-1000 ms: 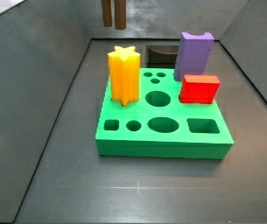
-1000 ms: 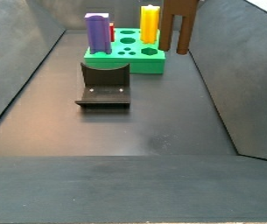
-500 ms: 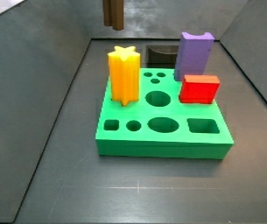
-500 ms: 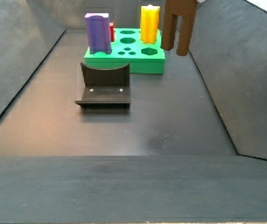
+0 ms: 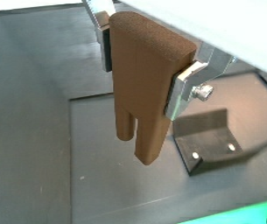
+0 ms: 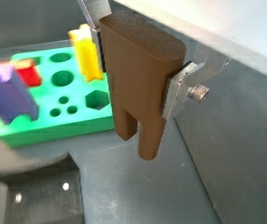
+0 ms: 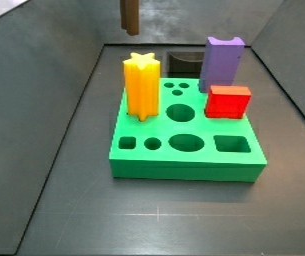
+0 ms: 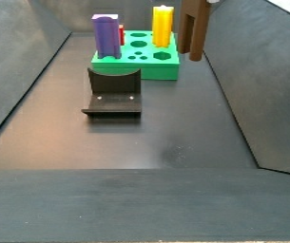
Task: Pick up the square-circle object. Move up. Rotate the square-circle object. Move to above the board. Insert the square-circle object.
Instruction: Rotate the square-circle object.
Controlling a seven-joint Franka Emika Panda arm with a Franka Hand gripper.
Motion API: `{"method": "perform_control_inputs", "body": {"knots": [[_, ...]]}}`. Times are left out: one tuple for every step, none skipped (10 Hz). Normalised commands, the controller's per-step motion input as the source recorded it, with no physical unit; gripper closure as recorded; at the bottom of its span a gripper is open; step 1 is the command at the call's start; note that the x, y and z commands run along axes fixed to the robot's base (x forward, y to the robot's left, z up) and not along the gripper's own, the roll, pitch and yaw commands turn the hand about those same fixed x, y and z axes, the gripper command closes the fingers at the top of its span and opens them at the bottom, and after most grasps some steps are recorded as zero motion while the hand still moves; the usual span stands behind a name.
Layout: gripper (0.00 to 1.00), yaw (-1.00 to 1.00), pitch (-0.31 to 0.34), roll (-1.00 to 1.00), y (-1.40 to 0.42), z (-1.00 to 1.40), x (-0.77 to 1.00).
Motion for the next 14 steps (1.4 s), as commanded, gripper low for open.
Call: {"method": "perform_control_inputs", "body": {"knots": [[1.00,-1.00,0.015,-0.01,0.00,-0.01,0.05],[1.00,-1.00,0.016,-0.01,0.00,-0.01,0.05],[1.00,-1.00,0.017,-0.01,0.01,-0.01,0.04],[1.00,-1.00,0.017,-0.01,0.01,-0.01,0.04],[1.00,-1.00,0.019,-0.01,0.01,-0.01,0.04],[1.00,-1.00,0.020,-0.01,0.01,-0.01,0.04],[1.00,-1.00,0.022,-0.01,0.01,-0.01,0.04],[1.00,-1.00,0.023,-0.01,0.01,-0.01,0.04],[1.00,-1.00,0.025,-0.01,0.01,-0.01,0.04],[1.00,-1.00,0.027,-0.01,0.01,-0.01,0.04],[1.00,-1.00,0.031,-0.01,0.01,-0.01,0.04],[1.00,-1.00,0.033,-0.01,0.01,-0.01,0.04],[1.00,-1.00,0.038,-0.01,0.01,-0.01,0.04],[1.00,-1.00,0.042,-0.01,0.01,-0.01,0.04]]}}
